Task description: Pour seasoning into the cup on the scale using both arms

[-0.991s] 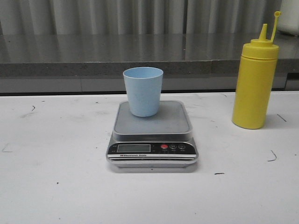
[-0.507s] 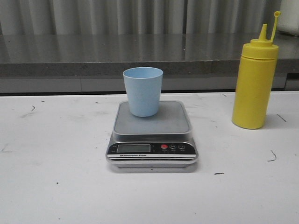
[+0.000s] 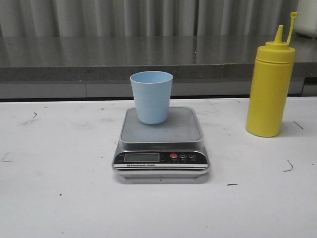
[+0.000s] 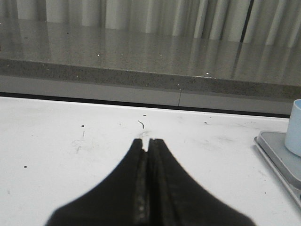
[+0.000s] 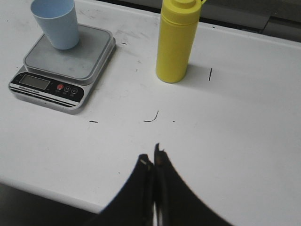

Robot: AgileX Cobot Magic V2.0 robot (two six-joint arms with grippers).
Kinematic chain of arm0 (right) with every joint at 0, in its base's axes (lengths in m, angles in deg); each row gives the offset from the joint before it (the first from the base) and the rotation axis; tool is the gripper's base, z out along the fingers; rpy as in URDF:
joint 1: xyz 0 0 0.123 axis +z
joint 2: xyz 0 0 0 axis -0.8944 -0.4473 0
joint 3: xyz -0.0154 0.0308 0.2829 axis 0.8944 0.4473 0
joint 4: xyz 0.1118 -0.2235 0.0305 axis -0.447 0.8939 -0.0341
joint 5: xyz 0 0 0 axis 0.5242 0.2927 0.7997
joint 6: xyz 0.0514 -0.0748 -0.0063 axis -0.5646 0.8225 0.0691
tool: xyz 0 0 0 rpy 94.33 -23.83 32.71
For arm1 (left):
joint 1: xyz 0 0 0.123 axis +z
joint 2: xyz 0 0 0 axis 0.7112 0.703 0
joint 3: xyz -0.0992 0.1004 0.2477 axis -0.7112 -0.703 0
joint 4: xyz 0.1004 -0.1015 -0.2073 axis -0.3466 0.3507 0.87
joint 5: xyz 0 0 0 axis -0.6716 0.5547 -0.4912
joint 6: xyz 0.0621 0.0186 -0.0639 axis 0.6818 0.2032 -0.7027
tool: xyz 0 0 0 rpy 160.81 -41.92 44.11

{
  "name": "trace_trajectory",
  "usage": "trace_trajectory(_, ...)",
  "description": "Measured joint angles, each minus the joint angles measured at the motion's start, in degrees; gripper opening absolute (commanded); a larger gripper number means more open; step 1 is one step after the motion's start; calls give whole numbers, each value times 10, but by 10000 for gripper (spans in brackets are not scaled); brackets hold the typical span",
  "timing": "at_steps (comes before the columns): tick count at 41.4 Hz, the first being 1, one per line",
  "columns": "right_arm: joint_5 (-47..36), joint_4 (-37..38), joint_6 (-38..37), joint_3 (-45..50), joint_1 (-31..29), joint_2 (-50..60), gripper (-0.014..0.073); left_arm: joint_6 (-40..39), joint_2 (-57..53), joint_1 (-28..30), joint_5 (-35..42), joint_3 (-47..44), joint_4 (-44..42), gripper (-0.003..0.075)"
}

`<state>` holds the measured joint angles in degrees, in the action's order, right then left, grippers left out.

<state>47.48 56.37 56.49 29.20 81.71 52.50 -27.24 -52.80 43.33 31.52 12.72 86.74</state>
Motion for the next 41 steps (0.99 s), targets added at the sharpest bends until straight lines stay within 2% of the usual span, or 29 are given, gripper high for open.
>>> trace_trajectory(9, 0, 0, 0, 0, 0, 1, -69, 0, 0, 0, 52, -1, 4, -20)
trace_trajectory(41, 1, 0, 0, 0, 0, 1, -69, 0, 0, 0, 53, -1, 6, -20)
